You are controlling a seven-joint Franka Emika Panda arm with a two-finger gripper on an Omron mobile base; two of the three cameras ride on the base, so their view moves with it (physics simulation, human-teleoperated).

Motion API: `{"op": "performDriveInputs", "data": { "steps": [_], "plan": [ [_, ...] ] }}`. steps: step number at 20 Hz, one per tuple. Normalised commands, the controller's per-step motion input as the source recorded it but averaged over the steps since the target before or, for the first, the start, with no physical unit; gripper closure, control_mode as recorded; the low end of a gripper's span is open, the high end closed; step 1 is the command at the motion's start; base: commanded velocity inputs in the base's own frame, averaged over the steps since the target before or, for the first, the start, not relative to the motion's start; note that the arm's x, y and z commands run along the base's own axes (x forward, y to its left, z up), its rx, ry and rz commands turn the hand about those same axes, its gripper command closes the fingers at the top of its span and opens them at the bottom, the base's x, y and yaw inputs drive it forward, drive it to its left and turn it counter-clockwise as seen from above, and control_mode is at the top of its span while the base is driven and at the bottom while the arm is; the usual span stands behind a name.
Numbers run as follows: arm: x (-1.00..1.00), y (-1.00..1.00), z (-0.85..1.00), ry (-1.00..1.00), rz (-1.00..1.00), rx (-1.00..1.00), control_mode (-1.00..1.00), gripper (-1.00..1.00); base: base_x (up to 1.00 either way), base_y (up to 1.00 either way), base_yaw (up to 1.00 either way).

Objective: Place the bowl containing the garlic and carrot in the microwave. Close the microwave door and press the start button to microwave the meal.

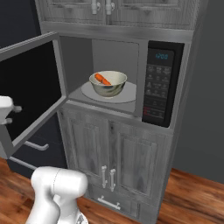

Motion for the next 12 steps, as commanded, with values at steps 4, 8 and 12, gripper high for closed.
{"op": "performDriveInputs", "data": {
  "steps": [4, 8, 12],
  "plan": [
    [-0.06, 1.0, 0.0, 0.0, -0.01, -0.37, -1.0, -1.0, 0.0, 0.0, 0.0],
    [0.0, 1.0, 0.0, 0.03, -0.02, -0.34, -1.0, -1.0, 0.0, 0.0, 0.0],
    [0.0, 1.0, 0.0, 0.07, -0.03, -0.33, -1.0, -1.0, 0.0, 0.0, 0.0]
  ]
}}
